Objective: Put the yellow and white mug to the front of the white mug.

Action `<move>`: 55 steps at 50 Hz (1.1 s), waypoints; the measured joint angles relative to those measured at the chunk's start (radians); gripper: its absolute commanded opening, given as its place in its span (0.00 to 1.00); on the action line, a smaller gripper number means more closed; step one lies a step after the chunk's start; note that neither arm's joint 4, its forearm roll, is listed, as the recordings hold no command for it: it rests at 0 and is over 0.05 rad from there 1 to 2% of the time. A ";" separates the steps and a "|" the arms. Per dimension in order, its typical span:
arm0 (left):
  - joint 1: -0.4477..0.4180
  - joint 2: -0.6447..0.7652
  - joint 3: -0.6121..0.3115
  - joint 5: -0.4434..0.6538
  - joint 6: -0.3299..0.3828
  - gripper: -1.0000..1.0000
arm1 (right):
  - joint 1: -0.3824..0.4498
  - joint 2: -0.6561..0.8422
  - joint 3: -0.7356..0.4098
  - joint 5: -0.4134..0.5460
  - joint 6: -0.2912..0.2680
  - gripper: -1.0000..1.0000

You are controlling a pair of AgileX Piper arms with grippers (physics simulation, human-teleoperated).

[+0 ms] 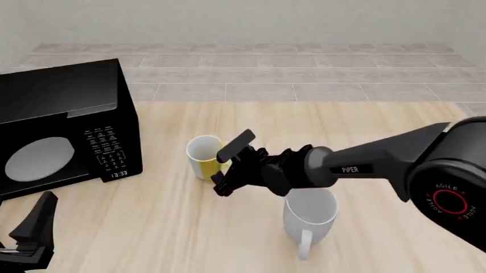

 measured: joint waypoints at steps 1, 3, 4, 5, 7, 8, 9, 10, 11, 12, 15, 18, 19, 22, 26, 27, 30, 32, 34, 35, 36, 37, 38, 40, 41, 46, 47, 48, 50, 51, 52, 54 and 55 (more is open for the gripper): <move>0.000 0.000 0.000 0.000 0.000 1.00 | -0.001 0.002 -0.001 0.000 0.001 0.00; 0.000 0.000 0.000 0.000 0.000 1.00 | -0.003 0.002 -0.002 0.000 0.002 0.00; 0.000 0.000 0.000 0.000 0.000 1.00 | -0.003 0.003 -0.003 0.000 0.002 0.00; 0.000 0.000 0.000 0.000 0.000 1.00 | -0.004 0.003 -0.003 0.000 0.002 0.00; 0.000 0.000 0.000 0.000 0.000 1.00 | -0.004 0.003 -0.003 0.001 0.003 0.00; 0.000 0.000 0.000 0.000 0.000 1.00 | -0.004 0.003 -0.003 0.001 0.003 0.00; 0.000 0.000 0.000 0.000 0.000 1.00 | -0.004 0.003 -0.003 0.001 0.003 0.00; 0.000 0.000 0.000 0.000 0.000 1.00 | -0.004 0.003 -0.003 0.002 0.003 0.00; 0.000 0.000 0.000 0.000 0.000 1.00 | -0.004 0.003 -0.003 0.002 0.003 0.00; 0.000 0.000 0.000 0.000 0.000 1.00 | -0.004 0.002 -0.003 0.002 0.003 0.00; 0.000 0.000 0.000 0.000 0.000 1.00 | -0.002 -0.001 -0.001 0.004 0.003 0.00; 0.000 0.000 0.000 0.000 0.000 1.00 | -0.002 -0.008 0.003 0.006 0.000 0.00; 0.000 0.000 0.000 0.000 0.000 1.00 | -0.003 -0.011 0.005 0.006 -0.001 0.00; 0.000 0.000 0.000 0.000 0.000 1.00 | -0.003 -0.024 0.011 0.008 -0.004 0.00; 0.000 0.000 0.000 0.000 0.000 1.00 | -0.003 -0.046 0.020 0.011 -0.009 0.00; 0.000 0.000 0.000 0.000 0.000 1.00 | -0.003 -0.052 0.022 0.012 -0.010 0.00; 0.000 0.000 0.000 0.000 0.000 1.00 | -0.004 -0.071 0.028 0.015 -0.013 0.00; 0.000 0.000 0.000 0.000 0.000 1.00 | -0.006 -0.083 0.031 0.018 -0.015 0.00; 0.000 0.000 0.000 0.000 0.000 1.00 | -0.008 -0.096 0.033 0.021 -0.016 0.00; 0.000 0.000 0.000 0.000 0.000 1.00 | -0.010 -0.103 0.034 0.024 -0.017 0.00; 0.000 0.000 0.000 0.000 0.000 1.00 | -0.012 -0.110 0.035 0.026 -0.017 0.00; 0.000 0.000 0.000 0.000 0.000 1.00 | -0.014 -0.116 0.035 0.028 -0.018 0.00; 0.000 0.000 0.000 0.000 0.000 1.00 | -0.015 -0.122 0.036 0.031 -0.019 0.00; 0.000 0.000 0.000 0.000 0.000 1.00 | -0.020 -0.136 0.038 0.036 -0.019 0.00; 0.000 0.000 0.000 0.000 0.000 1.00 | -0.022 -0.142 0.039 0.038 -0.019 0.00; 0.000 0.000 0.000 0.000 0.000 1.00 | -0.037 -0.172 0.046 0.049 -0.021 0.00; 0.000 0.000 0.000 0.000 0.000 1.00 | -0.040 -0.177 0.047 0.051 -0.021 0.00; 0.000 0.000 0.000 0.000 0.000 1.00 | -0.043 -0.183 0.049 0.052 -0.022 0.00; 0.000 0.000 0.000 0.000 0.000 1.00 | -0.051 -0.193 0.053 0.055 -0.022 0.00; 0.000 0.000 0.000 0.000 0.000 1.00 | -0.055 -0.197 0.055 0.057 -0.022 0.00; 0.000 0.000 0.000 0.000 0.000 1.00 | -0.060 -0.202 0.057 0.058 -0.023 0.00; 0.000 0.000 0.000 0.000 0.000 1.00 | -0.069 -0.211 0.062 0.059 -0.023 0.00; 0.000 0.000 0.000 0.000 0.000 1.00 | -0.073 -0.216 0.065 0.060 -0.023 0.00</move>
